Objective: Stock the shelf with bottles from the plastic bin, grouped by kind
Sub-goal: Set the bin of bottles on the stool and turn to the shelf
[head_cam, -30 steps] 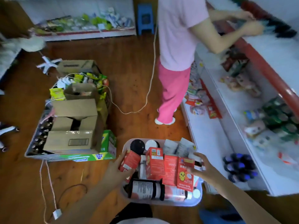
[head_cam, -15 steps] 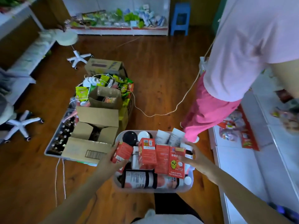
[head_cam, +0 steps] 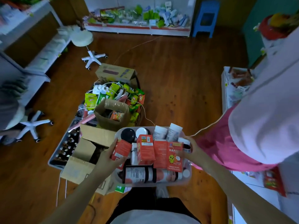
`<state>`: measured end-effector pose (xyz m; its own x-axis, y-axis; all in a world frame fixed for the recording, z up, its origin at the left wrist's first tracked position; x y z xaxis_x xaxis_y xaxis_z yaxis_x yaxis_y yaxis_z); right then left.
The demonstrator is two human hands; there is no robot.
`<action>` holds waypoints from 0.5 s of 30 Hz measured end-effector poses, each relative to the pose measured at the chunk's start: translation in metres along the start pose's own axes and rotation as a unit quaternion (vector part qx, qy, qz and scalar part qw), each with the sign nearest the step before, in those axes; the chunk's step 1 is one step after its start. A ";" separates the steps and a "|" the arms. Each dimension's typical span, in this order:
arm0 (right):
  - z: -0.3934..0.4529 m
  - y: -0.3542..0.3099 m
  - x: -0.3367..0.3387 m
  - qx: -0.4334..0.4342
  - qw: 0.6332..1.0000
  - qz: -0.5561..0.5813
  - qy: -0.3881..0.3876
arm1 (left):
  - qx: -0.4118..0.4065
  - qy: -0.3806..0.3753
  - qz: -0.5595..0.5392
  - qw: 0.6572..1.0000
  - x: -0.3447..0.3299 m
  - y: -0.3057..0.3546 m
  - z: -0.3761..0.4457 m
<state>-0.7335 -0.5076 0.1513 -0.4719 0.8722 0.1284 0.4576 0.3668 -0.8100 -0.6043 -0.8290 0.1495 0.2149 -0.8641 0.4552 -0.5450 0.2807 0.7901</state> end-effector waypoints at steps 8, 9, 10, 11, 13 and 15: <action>0.111 -0.057 0.018 -0.016 1.000 0.006 0.017 | -0.001 -0.003 -0.007 1.000 0.004 0.047 0.120; 0.125 -0.065 0.019 -0.017 1.000 0.006 0.022 | -0.010 -0.006 -0.010 1.000 0.006 0.051 0.138; 0.139 -0.072 0.021 -0.018 0.999 0.005 0.027 | -0.005 -0.012 -0.014 1.000 0.007 0.056 0.156; 0.154 -0.079 0.022 -0.022 0.999 0.005 0.031 | -0.006 -0.020 -0.021 1.000 0.009 0.058 0.176; 0.181 -0.098 0.027 -0.019 0.999 0.007 0.046 | -0.011 -0.031 -0.012 0.999 0.015 0.074 0.215; 0.207 -0.117 0.032 -0.017 0.998 0.015 0.056 | -0.023 -0.032 -0.008 0.999 0.020 0.086 0.252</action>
<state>-0.9579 -0.5895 0.1313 -0.3708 0.9133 0.1686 0.4965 0.3483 -0.7951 -0.8510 -0.9273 0.1233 0.1698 -0.8935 0.4158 -0.5040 0.2839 0.8157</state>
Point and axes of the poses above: each hand's wrist, its own z-axis towards the middle knuckle, its own x-axis out of the back of the hand, y = z × x, the point moved 6 cm from there along z, towards the middle knuckle, and after that the axes turned 9 degrees about y, right-handed, at the moved point
